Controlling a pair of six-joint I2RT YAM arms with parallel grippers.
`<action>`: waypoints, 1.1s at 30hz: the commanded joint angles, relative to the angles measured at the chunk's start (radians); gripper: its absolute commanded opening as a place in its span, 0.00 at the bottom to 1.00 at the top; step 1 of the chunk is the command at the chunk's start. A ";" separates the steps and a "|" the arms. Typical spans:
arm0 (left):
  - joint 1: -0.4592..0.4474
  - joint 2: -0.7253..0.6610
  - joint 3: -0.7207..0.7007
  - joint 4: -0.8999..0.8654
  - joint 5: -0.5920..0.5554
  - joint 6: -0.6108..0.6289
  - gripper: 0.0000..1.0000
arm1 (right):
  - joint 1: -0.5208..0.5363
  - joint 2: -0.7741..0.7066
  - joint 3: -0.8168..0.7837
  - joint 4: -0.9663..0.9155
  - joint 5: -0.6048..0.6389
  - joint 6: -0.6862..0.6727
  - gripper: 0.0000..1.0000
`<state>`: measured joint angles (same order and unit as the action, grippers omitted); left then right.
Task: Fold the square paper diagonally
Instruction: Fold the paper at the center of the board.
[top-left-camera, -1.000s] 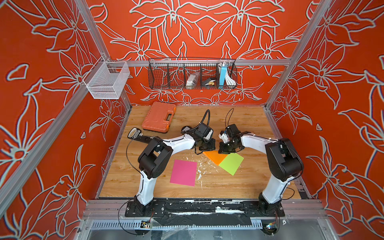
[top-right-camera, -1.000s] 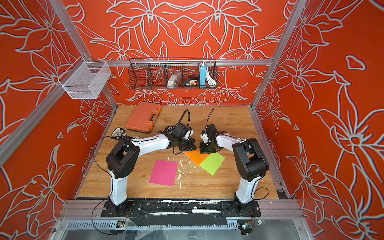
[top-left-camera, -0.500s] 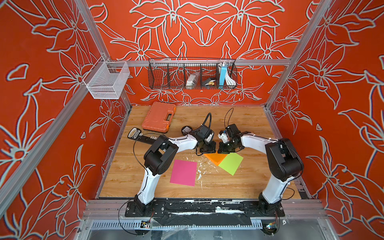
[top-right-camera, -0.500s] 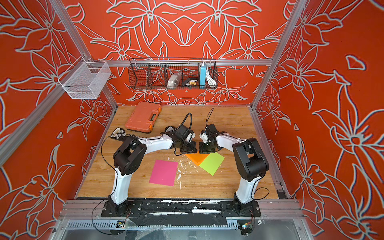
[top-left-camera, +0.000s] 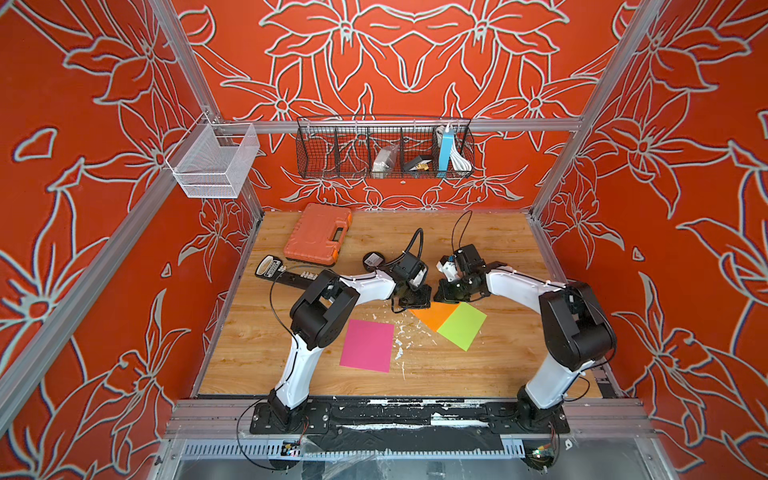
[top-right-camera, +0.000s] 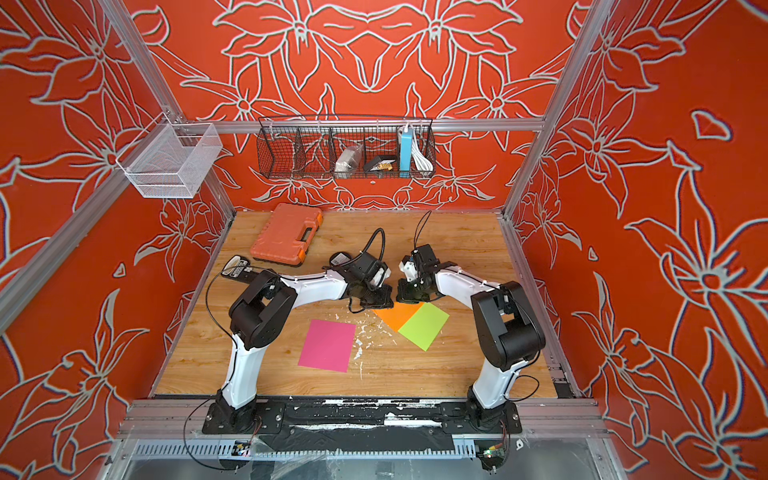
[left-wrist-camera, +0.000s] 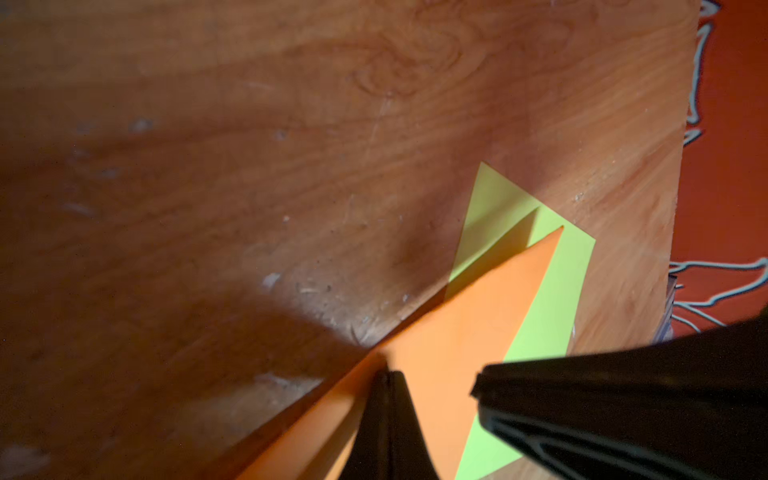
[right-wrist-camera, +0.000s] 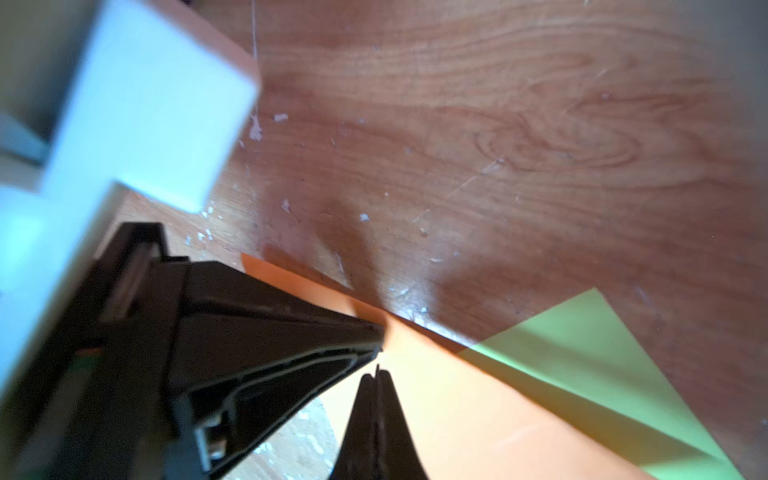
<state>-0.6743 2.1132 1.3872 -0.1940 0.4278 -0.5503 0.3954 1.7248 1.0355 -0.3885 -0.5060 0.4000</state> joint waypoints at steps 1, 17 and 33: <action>-0.002 0.032 -0.025 -0.006 -0.024 0.006 0.00 | 0.002 -0.006 -0.020 0.008 0.000 0.080 0.00; -0.010 0.027 -0.028 0.001 -0.032 0.002 0.00 | 0.009 0.105 -0.008 0.043 0.041 0.189 0.00; -0.013 0.025 -0.063 -0.006 -0.079 0.003 0.00 | -0.078 0.082 -0.074 -0.037 0.143 0.109 0.00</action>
<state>-0.6819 2.1132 1.3605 -0.1257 0.4053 -0.5507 0.3523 1.7992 1.0058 -0.3428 -0.4698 0.5495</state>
